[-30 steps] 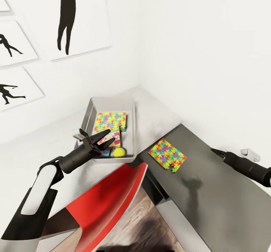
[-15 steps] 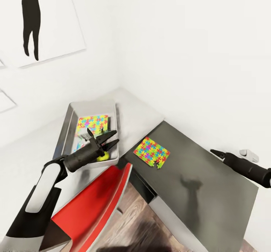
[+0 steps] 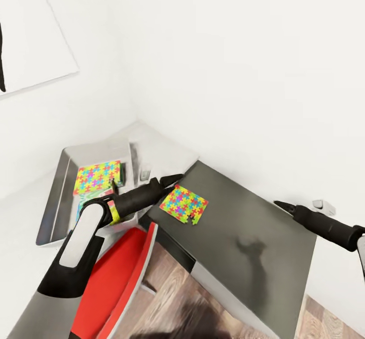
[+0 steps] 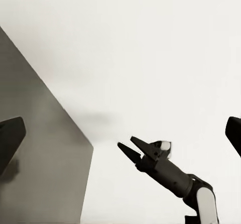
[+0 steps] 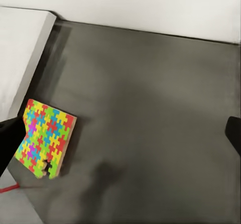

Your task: Put all the toys in the child's room - the three board games (two on the bed and one on the table), the two jigsaw puzzles on the table, and the tennis ball on the table - inside the toy box on the table in the child's room.

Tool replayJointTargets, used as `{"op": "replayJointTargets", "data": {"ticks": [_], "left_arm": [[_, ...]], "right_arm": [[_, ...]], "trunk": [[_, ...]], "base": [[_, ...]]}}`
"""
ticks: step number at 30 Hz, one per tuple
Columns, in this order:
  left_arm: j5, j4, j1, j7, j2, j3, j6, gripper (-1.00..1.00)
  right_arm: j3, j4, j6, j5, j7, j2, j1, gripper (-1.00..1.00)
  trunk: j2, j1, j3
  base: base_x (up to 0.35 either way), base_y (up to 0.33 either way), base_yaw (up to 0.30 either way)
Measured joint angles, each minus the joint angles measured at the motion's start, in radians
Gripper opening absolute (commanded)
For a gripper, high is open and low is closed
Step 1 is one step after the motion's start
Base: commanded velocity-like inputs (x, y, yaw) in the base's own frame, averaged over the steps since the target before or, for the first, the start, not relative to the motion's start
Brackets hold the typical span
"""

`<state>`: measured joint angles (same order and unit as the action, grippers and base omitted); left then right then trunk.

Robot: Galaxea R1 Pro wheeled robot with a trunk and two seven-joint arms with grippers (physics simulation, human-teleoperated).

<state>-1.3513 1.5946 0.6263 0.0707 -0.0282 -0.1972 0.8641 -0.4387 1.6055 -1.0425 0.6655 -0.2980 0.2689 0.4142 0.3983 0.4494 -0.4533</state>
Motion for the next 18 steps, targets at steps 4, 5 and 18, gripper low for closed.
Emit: {"op": "replayJointTargets", "data": {"ticks": [4, 5, 18], "left_arm": [[0.004, -0.019, 0.093, 0.173, 0.033, -0.025, 0.005, 1.0], [0.004, -0.02, 0.094, 0.174, 0.033, -0.026, 0.005, 1.0], [0.023, -0.15, 0.207, 0.373, 0.039, -0.051, 0.014, 1.0]], "right_arm": [[0.002, -0.001, 0.0, 0.001, -0.014, 0.001, 0.0, 1.0], [0.002, -0.001, 0.0, 0.001, -0.014, 0.001, 0.0, 1.0], [0.001, -0.002, 0.0, 0.002, -0.024, 0.006, 0.0, 1.0]], "trunk": [[0.0, 0.0, 0.002], [0.0, 0.0, 0.002], [0.0, 0.0, 0.008]], "base": [[0.0, 0.0, -0.281], [0.0, 0.0, -0.281], [0.0, 0.0, -0.281]]}}
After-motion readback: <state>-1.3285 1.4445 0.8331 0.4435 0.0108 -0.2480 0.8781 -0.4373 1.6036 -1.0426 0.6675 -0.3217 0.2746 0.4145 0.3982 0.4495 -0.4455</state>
